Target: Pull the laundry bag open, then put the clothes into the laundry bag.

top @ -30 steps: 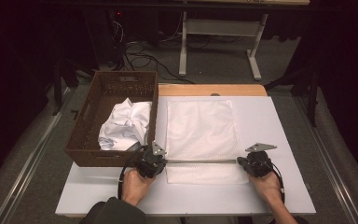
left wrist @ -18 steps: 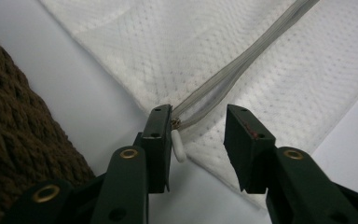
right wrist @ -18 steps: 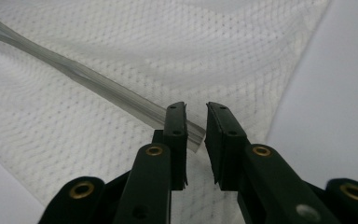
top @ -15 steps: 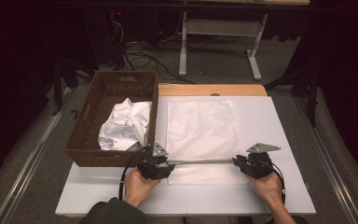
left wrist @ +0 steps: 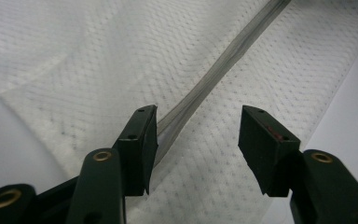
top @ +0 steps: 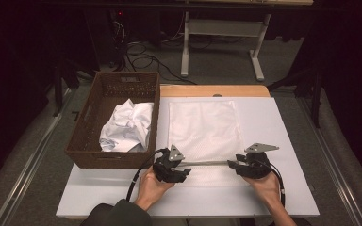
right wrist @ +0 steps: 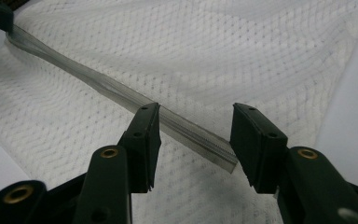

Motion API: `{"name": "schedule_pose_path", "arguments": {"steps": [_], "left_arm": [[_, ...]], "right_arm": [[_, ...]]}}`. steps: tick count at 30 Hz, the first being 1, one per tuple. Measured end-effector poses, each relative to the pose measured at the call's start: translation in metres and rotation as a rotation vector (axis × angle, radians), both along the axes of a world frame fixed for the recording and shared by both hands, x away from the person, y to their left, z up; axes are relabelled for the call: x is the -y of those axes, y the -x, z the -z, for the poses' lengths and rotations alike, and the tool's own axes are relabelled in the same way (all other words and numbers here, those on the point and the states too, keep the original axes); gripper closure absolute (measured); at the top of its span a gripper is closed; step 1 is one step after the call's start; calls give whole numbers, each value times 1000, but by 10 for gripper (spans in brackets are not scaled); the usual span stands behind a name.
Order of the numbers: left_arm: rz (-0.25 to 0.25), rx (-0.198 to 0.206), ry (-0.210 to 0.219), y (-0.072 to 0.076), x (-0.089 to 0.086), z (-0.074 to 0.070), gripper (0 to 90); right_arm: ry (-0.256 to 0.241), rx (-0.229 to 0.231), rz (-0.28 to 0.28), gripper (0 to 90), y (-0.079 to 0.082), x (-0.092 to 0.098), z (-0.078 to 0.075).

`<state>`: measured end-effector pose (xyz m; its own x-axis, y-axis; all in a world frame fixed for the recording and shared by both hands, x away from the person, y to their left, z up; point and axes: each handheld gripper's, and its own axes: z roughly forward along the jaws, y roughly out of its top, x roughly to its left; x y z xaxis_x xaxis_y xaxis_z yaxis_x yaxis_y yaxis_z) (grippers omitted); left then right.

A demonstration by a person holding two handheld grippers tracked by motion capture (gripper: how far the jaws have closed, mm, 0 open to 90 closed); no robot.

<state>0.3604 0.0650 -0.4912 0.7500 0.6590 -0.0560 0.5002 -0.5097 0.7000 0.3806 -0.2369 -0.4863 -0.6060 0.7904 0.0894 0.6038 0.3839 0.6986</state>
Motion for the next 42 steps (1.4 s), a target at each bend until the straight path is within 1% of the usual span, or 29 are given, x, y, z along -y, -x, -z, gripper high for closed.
{"name": "schedule_pose_path", "arguments": {"steps": [3, 5, 6, 8, 10, 11, 12, 14, 17, 18, 21, 22, 23, 25, 26, 28, 31, 33, 37, 40, 41, 42], "left_arm": [[9, -11, 1, -1, 3, 2, 469], [18, -14, 3, -1, 6, 4, 466], [25, -17, 11, -1, 7, 4, 464], [31, -23, 21, -1, 10, 6, 458], [36, -23, 11, -1, 13, 7, 454], [42, -22, 3, -1, 13, 8, 454], [44, -23, 1, -1, 14, 8, 453], [41, -27, 2, -1, 13, 8, 452], [34, -34, -9, -1, 13, 9, 452], [32, -35, -12, 0, 13, 10, 452], [26, -40, -22, -1, 16, 14, 452], [28, -40, -27, -1, 17, 14, 452], [28, -36, -33, -1, 18, 15, 451], [32, -37, -55, -1, 20, 18, 450], [34, -33, -55, 0, 19, 18, 450], [28, -39, -53, 0, 20, 18, 448], [32, -25, -62, 1, 21, 19, 447], [33, -19, -71, 2, 21, 19, 445], [29, -21, -68, 4, 21, 19, 444], [29, -26, -76, 5, 21, 18, 437], [29, -28, -77, 6, 21, 18, 435], [31, -30, -80, 6, 21, 18, 433]], "right_arm": [[-13, 8, -1, 518, 0, -2, -1], [-8, 10, -8, 513, 0, -3, -2], [-11, 5, -6, 513, 0, -5, -2], [0, 10, -18, 513, -1, -6, -2], [7, 9, -24, 509, -1, -8, -3], [3, 17, -30, 505, 0, -9, -3], [-2, 11, -27, 499, 1, -10, -3], [-3, 4, -31, 481, 1, -11, -1], [2, 5, -38, 479, -2, -13, 0], [10, -3, -43, 492, -2, -14, 0], [38, 10, -58, 515, 0, -19, -2], [63, 17, -44, 516, 2, -23, -3], [90, 28, -49, 519, 2, -25, -3], [105, 20, -69, 524, 2, -29, -3], [110, 22, -81, 524, 0, -32, -2], [122, 24, -90, 523, -2, -35, -2], [174, 39, -98, 523, -7, -45, -2], [183, 46, -116, 522, -11, -52, -1], [209, 29, -140, 519, -17, -65, 2], [211, 20, -153, 526, -21, -73, 6], [214, 21, -165, 537, -23, -74, 7], [207, 11, -162, 558, -24, -77, 8]]}}
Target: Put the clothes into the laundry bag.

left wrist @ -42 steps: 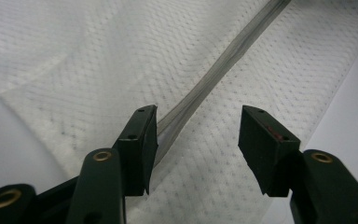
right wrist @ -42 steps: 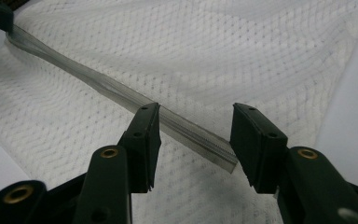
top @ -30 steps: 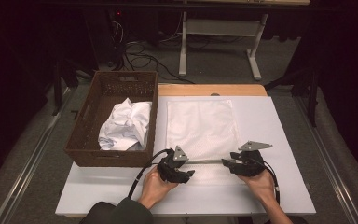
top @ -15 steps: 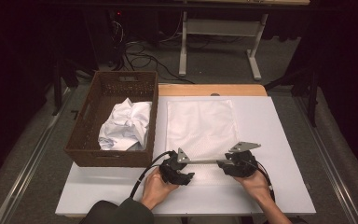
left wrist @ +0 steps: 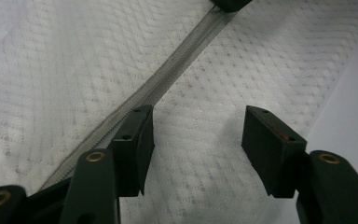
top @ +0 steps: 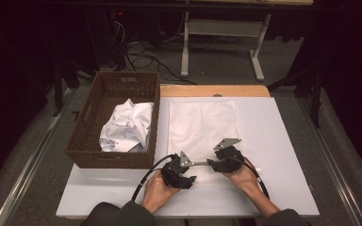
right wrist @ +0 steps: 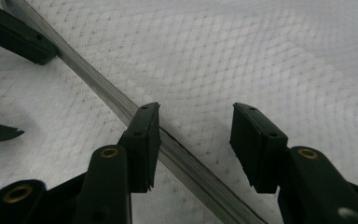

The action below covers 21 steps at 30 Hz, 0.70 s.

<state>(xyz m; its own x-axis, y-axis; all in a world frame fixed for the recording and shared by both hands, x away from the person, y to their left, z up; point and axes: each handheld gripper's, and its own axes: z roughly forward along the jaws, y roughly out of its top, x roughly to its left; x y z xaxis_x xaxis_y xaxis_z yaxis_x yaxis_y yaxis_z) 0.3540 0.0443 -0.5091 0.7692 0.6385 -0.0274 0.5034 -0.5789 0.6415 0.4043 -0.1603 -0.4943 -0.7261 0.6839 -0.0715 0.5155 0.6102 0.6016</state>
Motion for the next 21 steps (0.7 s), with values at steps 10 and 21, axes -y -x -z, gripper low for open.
{"name": "schedule_pose_path", "arguments": {"steps": [10, 21], "left_arm": [[1, -13, -17, 8, 1, -1, 467], [23, -7, -18, 8, -2, -2, 617]], "right_arm": [[-6, -54, -55, 555, -4, -3, 4], [20, -74, -42, 492, -14, -6, 4]]}}
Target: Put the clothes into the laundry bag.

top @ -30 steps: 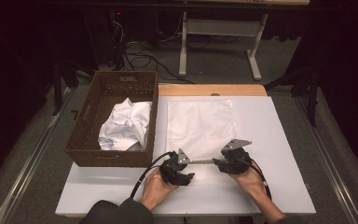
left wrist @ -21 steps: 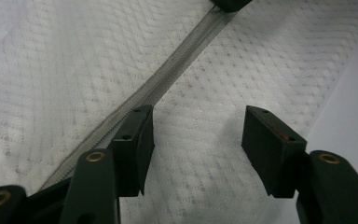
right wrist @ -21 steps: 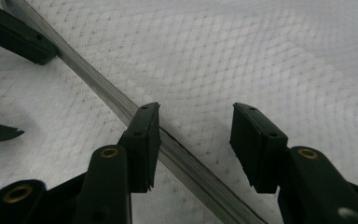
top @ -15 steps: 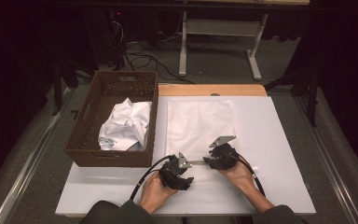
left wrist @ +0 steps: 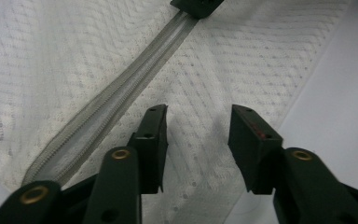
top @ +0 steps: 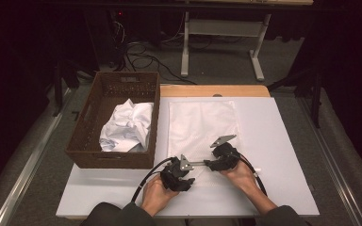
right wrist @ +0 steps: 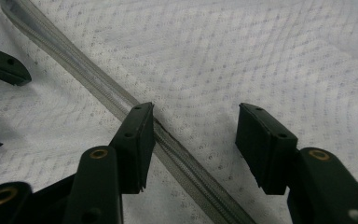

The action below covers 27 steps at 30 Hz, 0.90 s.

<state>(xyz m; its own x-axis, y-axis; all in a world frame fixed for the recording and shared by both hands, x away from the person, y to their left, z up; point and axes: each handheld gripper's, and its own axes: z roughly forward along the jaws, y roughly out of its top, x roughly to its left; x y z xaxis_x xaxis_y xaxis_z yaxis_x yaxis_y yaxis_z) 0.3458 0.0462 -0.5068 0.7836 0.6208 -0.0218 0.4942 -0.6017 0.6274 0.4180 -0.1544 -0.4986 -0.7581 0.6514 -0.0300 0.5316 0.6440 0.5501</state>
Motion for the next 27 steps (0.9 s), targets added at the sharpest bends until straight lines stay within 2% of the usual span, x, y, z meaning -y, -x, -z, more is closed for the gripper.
{"name": "schedule_pose_path", "arguments": {"steps": [3, 6, 10, 13, 17, 20, 23, 27], "left_arm": [[3, 5, -2, -1, -1, 0, 679], [20, 19, -18, -1, 0, 0, 711], [43, 50, -45, 0, 5, -1, 821], [47, 51, -47, 0, 5, 0, 882], [52, 34, -41, -2, 3, -1, 899], [52, 28, -43, -4, -1, -4, 900], [41, 14, -20, -5, -5, -6, 900], [46, -10, -5, -4, -6, -6, 899]], "right_arm": [[-28, -15, 10, 524, -4, 1, 0], [-20, -7, 21, 540, -6, 1, 0], [20, 9, -13, 523, -2, -2, -1], [16, 0, -21, 531, -3, -1, 0], [41, 28, -49, 639, -2, -5, 0], [71, 59, -77, 766, -2, -10, -1], [86, 74, -90, 845, -2, -16, -1], [65, 47, -86, 886, -5, -15, -3]]}}
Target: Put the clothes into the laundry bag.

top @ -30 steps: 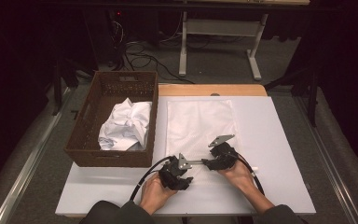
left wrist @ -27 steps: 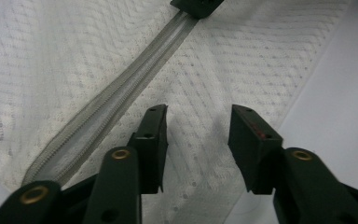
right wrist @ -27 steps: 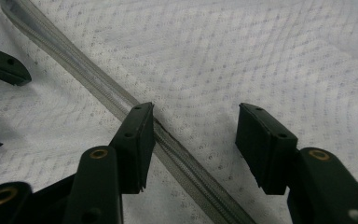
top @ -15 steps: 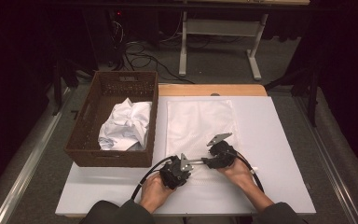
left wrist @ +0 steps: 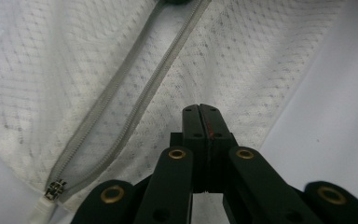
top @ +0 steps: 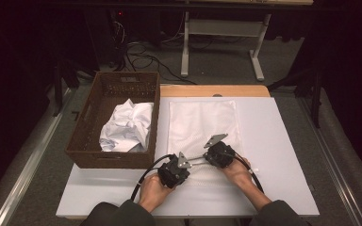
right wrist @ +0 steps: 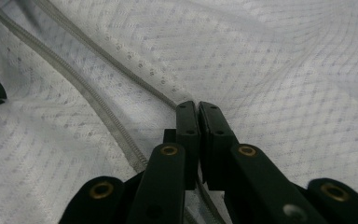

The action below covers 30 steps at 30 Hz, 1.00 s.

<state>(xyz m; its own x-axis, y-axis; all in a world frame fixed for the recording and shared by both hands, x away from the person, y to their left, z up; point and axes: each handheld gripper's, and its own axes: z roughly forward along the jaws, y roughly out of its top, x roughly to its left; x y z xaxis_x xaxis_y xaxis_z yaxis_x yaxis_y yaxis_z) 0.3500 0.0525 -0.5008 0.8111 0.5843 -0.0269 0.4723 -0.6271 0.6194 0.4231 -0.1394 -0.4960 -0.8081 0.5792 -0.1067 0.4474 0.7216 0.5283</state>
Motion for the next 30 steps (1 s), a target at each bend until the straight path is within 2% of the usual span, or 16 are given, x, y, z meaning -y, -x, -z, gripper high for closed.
{"name": "schedule_pose_path", "arguments": {"steps": [2, 4, 6, 9, 13, 19, 22, 27, 30], "left_arm": [[7, 1, 4, 1, 1, 0, 895], [3, -2, 27, -1, 2, 0, 882], [-3, 10, 49, -3, 3, -2, 817], [-18, 49, 68, -7, 5, -7, 742], [-59, 58, 87, -15, 3, -7, 689], [-86, 67, 71, -24, 6, -3, 641], [-101, 54, 66, -29, 7, 1, 618], [-92, 38, 28, -30, 11, 6, 652], [-95, 36, 24, -30, 12, 7, 652]], "right_arm": [[-8, -1, -7, 890, 0, 2, -2], [-15, 8, -8, 891, 1, 3, -7], [-32, 13, -2, 892, 1, 5, -12], [-52, 12, 7, 892, 0, 6, -17], [-39, 1, 0, 891, -3, 3, -19], [-26, -12, 0, 891, -5, 2, -19], [-27, -17, 4, 891, -6, 1, -21], [-28, -13, -2, 890, -4, 3, -22], [-41, -7, -5, 890, -4, 4, -26]]}}
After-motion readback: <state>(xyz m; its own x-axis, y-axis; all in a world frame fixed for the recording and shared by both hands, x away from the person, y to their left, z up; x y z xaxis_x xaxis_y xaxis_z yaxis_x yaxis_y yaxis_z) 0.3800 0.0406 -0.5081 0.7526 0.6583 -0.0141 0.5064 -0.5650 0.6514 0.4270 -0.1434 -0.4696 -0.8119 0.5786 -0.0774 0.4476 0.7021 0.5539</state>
